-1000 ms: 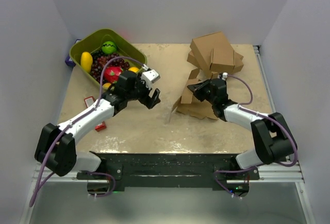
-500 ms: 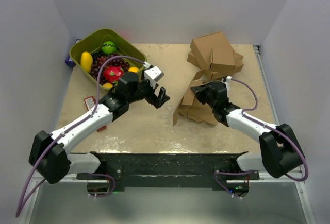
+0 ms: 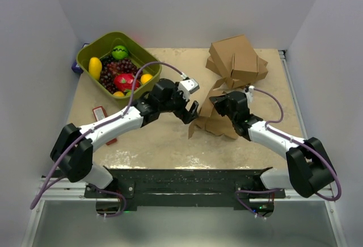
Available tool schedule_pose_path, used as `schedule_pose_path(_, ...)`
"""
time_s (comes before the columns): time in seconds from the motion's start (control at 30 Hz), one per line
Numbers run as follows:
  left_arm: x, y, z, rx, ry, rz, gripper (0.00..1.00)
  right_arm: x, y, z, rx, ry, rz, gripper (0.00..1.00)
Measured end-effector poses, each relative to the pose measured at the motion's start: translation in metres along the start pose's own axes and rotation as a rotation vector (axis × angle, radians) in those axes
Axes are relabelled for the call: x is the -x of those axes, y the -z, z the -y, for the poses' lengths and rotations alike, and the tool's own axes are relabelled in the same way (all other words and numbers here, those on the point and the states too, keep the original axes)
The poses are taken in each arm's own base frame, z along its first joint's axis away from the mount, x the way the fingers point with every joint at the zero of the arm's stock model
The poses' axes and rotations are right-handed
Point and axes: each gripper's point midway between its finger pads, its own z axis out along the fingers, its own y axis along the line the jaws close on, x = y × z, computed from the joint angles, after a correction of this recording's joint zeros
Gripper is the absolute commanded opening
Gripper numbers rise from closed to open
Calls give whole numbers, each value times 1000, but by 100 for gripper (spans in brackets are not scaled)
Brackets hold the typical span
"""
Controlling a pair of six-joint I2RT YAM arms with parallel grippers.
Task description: Fold the paper box
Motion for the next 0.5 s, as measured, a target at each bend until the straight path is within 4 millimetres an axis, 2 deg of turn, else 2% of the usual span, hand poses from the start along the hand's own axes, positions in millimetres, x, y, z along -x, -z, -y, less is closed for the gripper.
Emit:
schedule_pose_path(0.13,0,-16,2,1,-7,-25,92,-1,0,0,0,-2,3,0)
schedule_pose_path(0.27,-14,-29,5,9,-10,-86,89,-1,0,-1,-1,-7,6,0)
schedule_pose_path(0.37,-27,-35,5,33,-17,-136,82,-2,0,-1,0,-11,5,0)
schedule_pose_path(0.4,-29,-36,4,40,-18,-145,75,-2,0,-1,1,-13,5,0)
schedule_pose_path(0.5,-35,-39,0,79,-27,-172,63,-1,0,-1,-1,-17,13,0)
